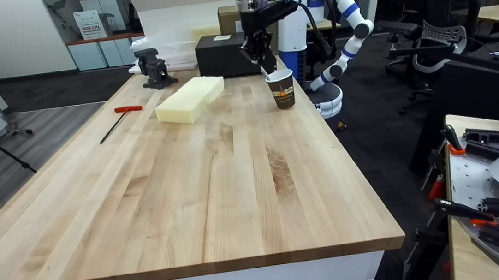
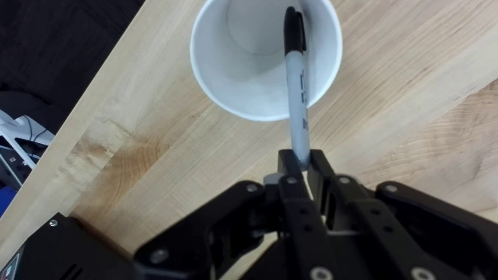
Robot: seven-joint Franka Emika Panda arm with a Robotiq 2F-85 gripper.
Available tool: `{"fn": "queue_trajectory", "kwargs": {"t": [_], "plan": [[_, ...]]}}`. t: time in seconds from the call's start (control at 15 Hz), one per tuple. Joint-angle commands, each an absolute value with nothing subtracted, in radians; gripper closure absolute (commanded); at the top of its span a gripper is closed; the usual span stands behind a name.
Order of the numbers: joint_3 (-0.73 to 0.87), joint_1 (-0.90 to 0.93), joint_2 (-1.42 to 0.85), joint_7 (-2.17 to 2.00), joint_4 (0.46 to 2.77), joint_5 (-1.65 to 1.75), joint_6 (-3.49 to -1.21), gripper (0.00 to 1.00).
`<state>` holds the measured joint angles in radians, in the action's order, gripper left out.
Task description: Take the black pen out of the brown coffee cup
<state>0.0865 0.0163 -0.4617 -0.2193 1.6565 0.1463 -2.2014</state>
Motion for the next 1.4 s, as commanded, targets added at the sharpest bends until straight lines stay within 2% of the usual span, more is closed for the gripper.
{"fn": "queue_trajectory", "kwargs": {"t": [0.0,0.6,1.33], "plan": [[0.084,0.029,-0.437,-0.222,1.624,0.148,-2.123,0.97],[0.076,0.055,-0.411,-0.209,1.569,0.175,-2.041,0.97],[0.02,0.107,-0.314,-0.161,1.636,0.235,-2.032,0.97]]}}
